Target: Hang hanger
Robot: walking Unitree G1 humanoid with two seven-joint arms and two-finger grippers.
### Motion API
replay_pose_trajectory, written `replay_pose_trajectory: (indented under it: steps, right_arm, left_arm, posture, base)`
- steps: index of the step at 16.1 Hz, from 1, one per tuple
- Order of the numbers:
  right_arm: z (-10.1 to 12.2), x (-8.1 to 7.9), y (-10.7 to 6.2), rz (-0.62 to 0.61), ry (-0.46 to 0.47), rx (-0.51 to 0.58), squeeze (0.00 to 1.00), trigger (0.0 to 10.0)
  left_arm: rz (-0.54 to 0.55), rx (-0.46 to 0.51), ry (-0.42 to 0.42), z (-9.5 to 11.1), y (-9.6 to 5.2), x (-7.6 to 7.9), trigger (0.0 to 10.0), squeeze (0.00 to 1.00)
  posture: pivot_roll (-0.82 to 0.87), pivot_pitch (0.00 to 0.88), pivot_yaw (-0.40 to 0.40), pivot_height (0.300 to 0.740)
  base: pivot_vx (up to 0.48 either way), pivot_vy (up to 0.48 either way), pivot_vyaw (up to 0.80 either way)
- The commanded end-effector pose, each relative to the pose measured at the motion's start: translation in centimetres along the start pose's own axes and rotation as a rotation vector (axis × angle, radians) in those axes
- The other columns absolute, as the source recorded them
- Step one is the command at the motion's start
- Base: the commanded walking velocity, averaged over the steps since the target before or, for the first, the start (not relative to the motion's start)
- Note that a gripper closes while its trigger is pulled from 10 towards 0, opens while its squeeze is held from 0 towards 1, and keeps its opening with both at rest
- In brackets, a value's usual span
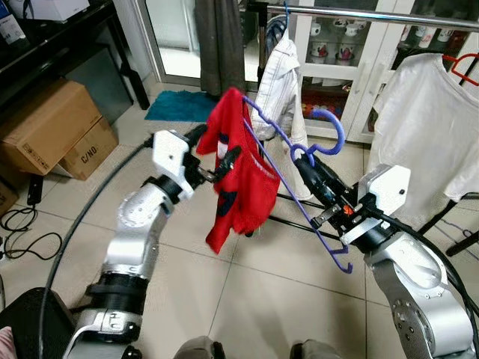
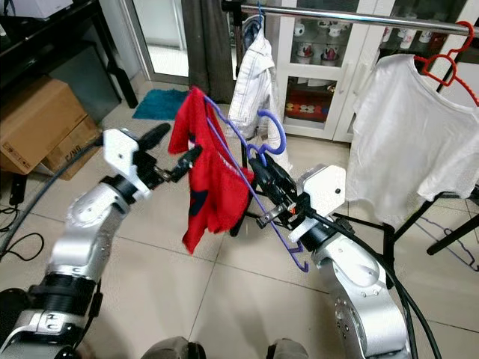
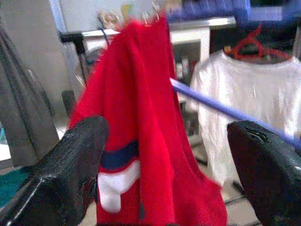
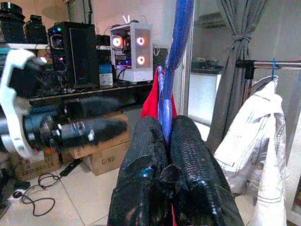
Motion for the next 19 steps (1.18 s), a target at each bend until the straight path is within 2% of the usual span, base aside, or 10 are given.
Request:
replay_pose_trajectory:
  steps: [1, 2, 3, 4, 6, 11, 14, 15, 17, 19]
  right_arm:
    - [1.1, -0.3, 0.2, 0.012, -0.001, 0.058, 0.0, 0.0]
    - [1.2, -0.5, 0.2, 0.03, 0.022, 0.072, 0.0, 0.0]
    - [1.4, -0.6, 0.3, 0.04, 0.04, 0.082, 0.0, 0.0]
    - [1.5, -0.7, 0.4, 0.054, 0.058, 0.092, 0.0, 0.0]
    - [1.6, -0.8, 0.5, 0.071, 0.081, 0.104, 0.0, 0.0]
    - [1.9, -0.8, 0.7, 0.145, 0.098, 0.118, 0.0, 0.0]
    - [1.9, -1.1, 0.7, 0.171, 0.101, 0.116, 0.0, 0.0]
    - [1.9, -1.2, 0.7, 0.182, 0.103, 0.116, 0.0, 0.0]
    - [1.9, -1.3, 0.7, 0.187, 0.103, 0.113, 0.0, 0.0]
    - [1.7, -1.0, 0.6, 0.181, 0.102, 0.107, 0.0, 0.0]
  left_arm:
    - [-0.003, -0.012, 0.061, 0.0, 0.5, 0.1, 10.0, 1.0]
    - [0.002, -0.026, 0.102, -0.3, 1.1, 0.2, 10.0, 0.88]
    - [0.017, -0.037, 0.137, -0.4, 1.5, 0.0, 10.0, 0.44]
    - [0.039, -0.04, 0.163, -0.4, 1.9, -0.3, 10.0, 0.13]
    - [0.074, -0.039, 0.187, -0.2, 2.4, -0.8, 10.0, 0.0]
    - [0.131, 0.012, 0.1, 0.8, 4.5, -1.4, 10.0, 0.0]
    - [-0.026, 0.024, 0.034, 0.5, 5.6, 1.0, 4.7, 0.0]
    - [-0.041, 0.016, 0.046, 0.3, 5.8, 1.3, 4.2, 0.0]
    - [0.018, 0.003, 0.07, 0.1, 5.8, 0.7, 0.5, 0.0]
    - [0.091, -0.009, 0.085, -0.3, 5.4, -0.2, 0.0, 0.0]
  posture:
    - [-0.1, 0.0, 0.085, 0.74]
    - [-0.11, 0.0, 0.086, 0.74]
    - [-0.11, 0.0, 0.086, 0.74]
    - [-0.11, 0.0, 0.085, 0.74]
    - [-0.11, 0.0, 0.084, 0.74]
    - [-0.13, 0.0, 0.088, 0.74]
    - [-0.13, 0.0, 0.089, 0.74]
    - [-0.13, 0.0, 0.089, 0.74]
    - [-0.13, 0.0, 0.089, 0.74]
    - [-0.14, 0.0, 0.092, 0.74]
  base:
    - [0.0, 0.0, 0.0]
    - [0.0, 0.0, 0.0]
    - [0.0, 0.0, 0.0]
    - [0.0, 0.0, 0.0]
    - [0.0, 0.0, 0.0]
    - [0.0, 0.0, 0.0]
    - [0.0, 0.0, 0.0]
    - [0.0, 0.0, 0.0]
    - [0.0, 0.0, 0.0]
    - [0.0, 0.0, 0.0]
Point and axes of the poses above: a point about 5 cm out from each wrist's last joint towards the gripper, its own y axis pointing out of the wrist towards the gripper, its own z axis along the axis of the wrist's last joint, x = y × z, the point moved 3 cm from there along y, pointing out of the wrist towards the gripper, and after that the axes turned 11 degrees about -y, right-handed, at the moved point
